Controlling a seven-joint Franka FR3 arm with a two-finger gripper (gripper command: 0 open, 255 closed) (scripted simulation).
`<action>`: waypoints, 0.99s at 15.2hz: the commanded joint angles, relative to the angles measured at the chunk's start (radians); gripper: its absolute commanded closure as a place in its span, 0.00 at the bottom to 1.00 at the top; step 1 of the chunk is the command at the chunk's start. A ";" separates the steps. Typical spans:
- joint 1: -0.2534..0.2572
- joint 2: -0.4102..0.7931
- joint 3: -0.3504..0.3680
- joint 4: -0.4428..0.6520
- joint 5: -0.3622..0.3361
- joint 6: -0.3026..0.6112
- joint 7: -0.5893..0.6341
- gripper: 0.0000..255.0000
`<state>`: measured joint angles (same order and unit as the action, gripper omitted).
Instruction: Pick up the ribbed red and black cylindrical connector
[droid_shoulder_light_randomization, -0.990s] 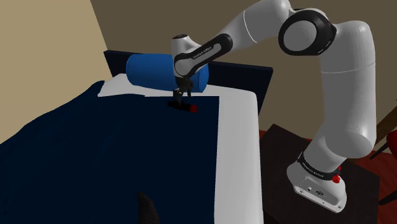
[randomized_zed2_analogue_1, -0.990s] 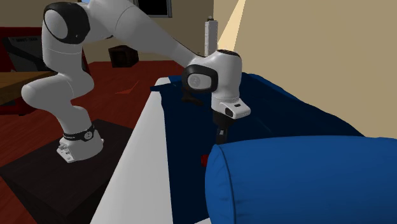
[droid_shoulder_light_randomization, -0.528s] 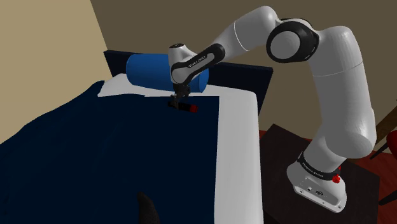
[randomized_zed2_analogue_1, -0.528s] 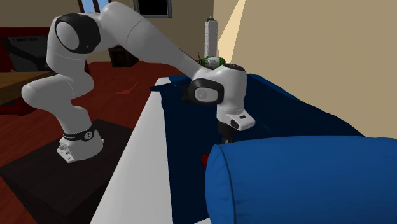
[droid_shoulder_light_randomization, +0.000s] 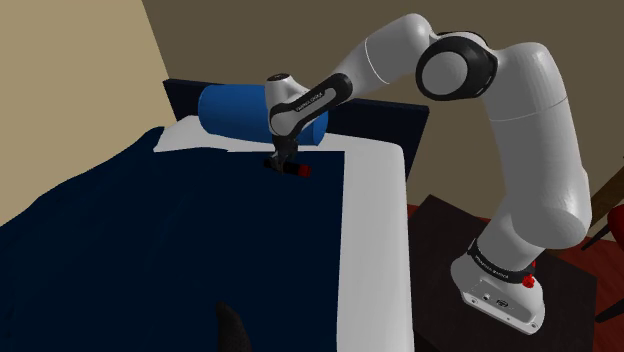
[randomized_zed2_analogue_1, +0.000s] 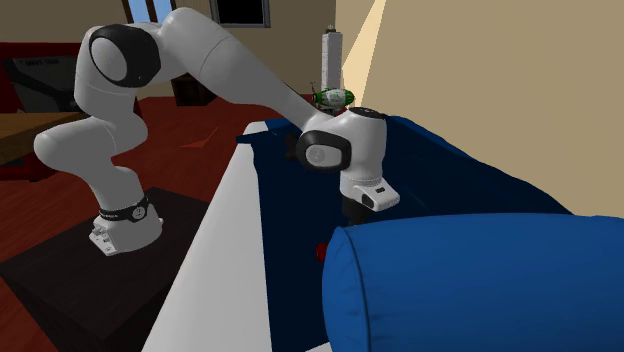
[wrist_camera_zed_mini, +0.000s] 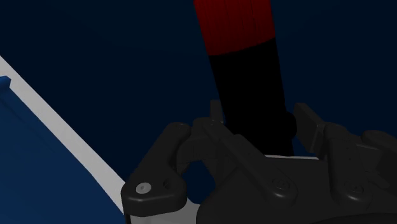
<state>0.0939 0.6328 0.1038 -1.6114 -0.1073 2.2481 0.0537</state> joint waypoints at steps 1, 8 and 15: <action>0.000 0.000 0.000 -0.001 0.000 0.000 0.000 1.00; -0.001 -0.022 0.002 0.006 0.003 -0.029 -0.002 1.00; -0.003 -0.071 0.007 0.028 0.010 -0.099 -0.008 1.00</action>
<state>0.0915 0.5740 0.1095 -1.5794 -0.0986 2.1571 0.0471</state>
